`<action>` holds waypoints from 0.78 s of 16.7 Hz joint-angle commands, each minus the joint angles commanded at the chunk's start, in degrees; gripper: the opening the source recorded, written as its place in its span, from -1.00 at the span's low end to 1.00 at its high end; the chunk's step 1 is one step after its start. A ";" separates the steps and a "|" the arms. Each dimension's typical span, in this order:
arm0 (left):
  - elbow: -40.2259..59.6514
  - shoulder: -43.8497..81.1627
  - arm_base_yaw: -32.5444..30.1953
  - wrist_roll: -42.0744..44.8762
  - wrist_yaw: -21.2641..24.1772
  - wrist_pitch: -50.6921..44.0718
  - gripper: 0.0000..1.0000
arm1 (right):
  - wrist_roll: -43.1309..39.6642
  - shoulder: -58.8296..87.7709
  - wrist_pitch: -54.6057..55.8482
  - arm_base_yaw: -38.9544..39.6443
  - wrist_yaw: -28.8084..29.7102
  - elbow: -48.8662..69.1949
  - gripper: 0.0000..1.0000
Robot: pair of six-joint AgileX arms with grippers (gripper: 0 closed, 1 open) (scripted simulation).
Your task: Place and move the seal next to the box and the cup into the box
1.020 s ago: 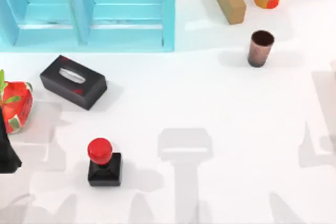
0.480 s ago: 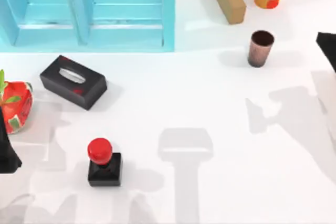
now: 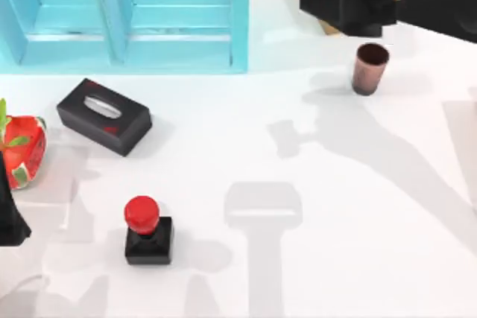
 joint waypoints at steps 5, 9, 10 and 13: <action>0.00 0.00 0.00 0.00 0.00 0.00 1.00 | 5.65 14.82 -10.42 6.38 1.25 17.02 1.00; 0.00 0.00 0.00 0.00 0.00 0.00 1.00 | 9.66 25.51 -18.06 11.07 2.17 29.24 1.00; 0.00 0.00 0.00 0.00 0.00 0.00 1.00 | 10.61 28.12 -19.95 12.27 2.35 32.28 1.00; 0.00 0.00 0.00 0.00 0.00 0.00 1.00 | 13.60 36.13 -25.61 15.75 3.05 41.48 1.00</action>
